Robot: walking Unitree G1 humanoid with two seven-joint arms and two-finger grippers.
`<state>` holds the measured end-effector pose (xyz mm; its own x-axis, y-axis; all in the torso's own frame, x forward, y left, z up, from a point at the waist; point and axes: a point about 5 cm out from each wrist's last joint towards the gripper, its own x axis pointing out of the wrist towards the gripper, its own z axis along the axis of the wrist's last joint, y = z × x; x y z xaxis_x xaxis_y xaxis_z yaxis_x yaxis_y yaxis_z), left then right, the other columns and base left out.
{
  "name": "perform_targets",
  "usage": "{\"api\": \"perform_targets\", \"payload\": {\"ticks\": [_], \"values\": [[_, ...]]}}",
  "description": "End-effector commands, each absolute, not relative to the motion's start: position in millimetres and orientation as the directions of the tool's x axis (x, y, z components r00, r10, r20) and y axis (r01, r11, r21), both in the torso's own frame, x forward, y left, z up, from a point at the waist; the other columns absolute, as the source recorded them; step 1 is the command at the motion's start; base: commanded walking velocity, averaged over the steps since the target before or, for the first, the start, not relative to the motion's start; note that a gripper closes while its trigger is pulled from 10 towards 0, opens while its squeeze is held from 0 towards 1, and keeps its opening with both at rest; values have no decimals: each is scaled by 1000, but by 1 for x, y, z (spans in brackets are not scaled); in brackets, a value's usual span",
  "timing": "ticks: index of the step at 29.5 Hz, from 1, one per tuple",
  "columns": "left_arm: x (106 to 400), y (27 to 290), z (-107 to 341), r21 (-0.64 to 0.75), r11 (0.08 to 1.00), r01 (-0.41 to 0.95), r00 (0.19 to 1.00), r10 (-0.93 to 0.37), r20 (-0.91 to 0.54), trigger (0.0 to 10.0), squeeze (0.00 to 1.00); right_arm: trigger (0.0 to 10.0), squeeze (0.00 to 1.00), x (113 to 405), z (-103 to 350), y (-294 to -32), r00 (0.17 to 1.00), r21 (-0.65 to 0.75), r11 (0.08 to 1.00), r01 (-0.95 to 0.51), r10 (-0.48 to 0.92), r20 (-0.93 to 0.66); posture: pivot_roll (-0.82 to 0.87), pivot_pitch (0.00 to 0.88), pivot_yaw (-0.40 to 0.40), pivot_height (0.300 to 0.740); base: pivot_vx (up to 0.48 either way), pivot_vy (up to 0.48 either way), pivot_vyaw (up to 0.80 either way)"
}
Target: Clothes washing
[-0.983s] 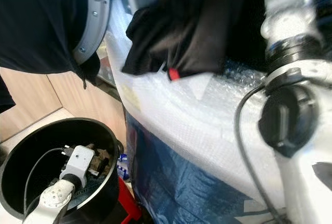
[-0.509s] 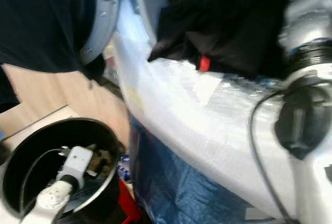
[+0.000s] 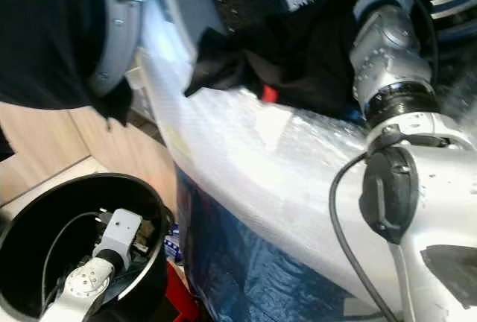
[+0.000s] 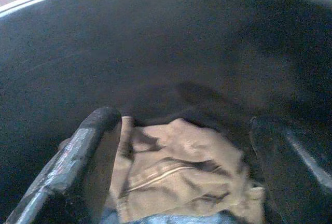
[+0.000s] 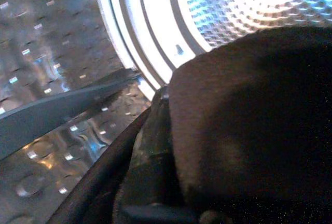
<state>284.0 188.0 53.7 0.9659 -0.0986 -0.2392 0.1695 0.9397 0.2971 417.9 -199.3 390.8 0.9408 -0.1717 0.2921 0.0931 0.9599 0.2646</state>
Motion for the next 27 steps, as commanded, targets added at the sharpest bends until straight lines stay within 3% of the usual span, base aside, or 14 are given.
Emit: {"api": "perform_targets", "payload": {"ticks": [1,2,3,5,6,7,27], "values": [[284,191,55,308,940,149,970,-78,-229,10000,0,10000,961,417,391,-202,943,255,962,96,-170,285,171,46,-83,740,0,0,0],[284,193,57,318,937,143,973,-73,-221,10000,0,10000,961,418,391,-202,944,255,963,93,-166,286,171,46,-83,740,0,0,0],[284,194,57,313,939,142,972,-72,-224,10000,0,10000,565,418,391,-201,944,250,964,91,-163,286,171,46,-83,740,0,-480,0],[284,195,57,307,941,141,971,-72,-228,10000,0,10000,565,418,390,-201,944,246,965,91,-162,286,171,46,-83,740,0,-480,0],[285,196,58,297,946,131,973,-66,-219,10000,0,10000,55,418,391,-200,945,242,967,86,-156,288,169,48,-83,740,0,-480,0],[286,198,60,279,954,108,977,-49,-209,10000,0,10000,0,418,391,-200,944,238,967,88,-157,290,170,49,-85,740,0,0,0],[286,195,64,262,960,100,982,-52,-182,10000,0,10000,0,418,393,-194,946,218,975,41,-108,305,172,51,-88,740,0,0,0]]}}
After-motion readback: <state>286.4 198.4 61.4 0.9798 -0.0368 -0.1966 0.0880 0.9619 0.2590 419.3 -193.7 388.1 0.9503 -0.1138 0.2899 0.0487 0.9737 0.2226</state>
